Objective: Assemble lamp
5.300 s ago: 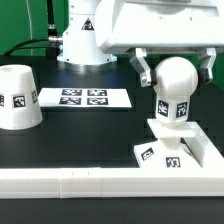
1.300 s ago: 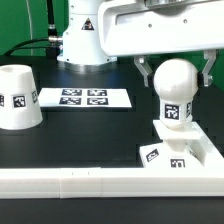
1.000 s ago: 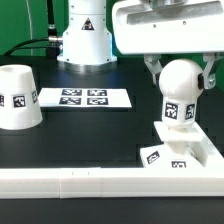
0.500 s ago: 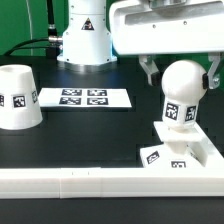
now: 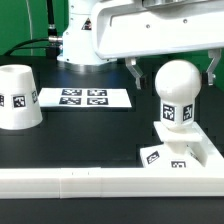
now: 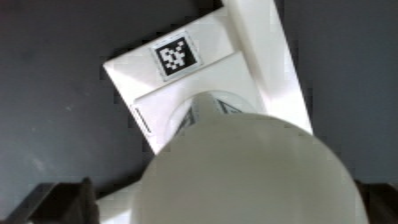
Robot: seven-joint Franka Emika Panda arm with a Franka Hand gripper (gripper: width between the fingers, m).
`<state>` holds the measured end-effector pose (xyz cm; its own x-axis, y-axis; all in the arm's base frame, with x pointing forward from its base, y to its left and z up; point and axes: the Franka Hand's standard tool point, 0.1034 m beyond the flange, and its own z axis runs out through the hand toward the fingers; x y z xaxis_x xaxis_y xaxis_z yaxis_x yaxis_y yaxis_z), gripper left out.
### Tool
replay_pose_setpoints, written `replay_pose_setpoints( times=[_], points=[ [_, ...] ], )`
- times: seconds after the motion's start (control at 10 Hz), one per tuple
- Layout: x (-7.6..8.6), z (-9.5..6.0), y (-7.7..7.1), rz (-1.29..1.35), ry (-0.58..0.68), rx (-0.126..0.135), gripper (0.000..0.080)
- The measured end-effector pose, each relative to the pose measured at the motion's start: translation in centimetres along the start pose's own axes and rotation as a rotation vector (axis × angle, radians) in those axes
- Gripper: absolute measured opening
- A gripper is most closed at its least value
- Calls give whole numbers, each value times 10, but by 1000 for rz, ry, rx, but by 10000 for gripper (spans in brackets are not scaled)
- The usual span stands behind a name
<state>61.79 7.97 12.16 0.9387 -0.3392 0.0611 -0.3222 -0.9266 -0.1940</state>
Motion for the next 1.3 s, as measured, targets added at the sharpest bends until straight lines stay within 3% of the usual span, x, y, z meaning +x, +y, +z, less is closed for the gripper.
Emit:
replay_pose_setpoints(
  times=[0.1, 0.2, 0.3, 0.7, 1.2, 1.3],
  points=[
    [-1, 1, -1, -78, 1, -15, 698],
    [-3, 1, -5, -224, 2, -55, 698],
    [-4, 1, -7, -329, 0, -78, 698],
    [-5, 1, -10, -732, -13, -109, 698],
    [-3, 0, -9, -1077, -32, -117, 698],
    [0, -2, -10, -1201, -37, -138, 698]
  ],
)
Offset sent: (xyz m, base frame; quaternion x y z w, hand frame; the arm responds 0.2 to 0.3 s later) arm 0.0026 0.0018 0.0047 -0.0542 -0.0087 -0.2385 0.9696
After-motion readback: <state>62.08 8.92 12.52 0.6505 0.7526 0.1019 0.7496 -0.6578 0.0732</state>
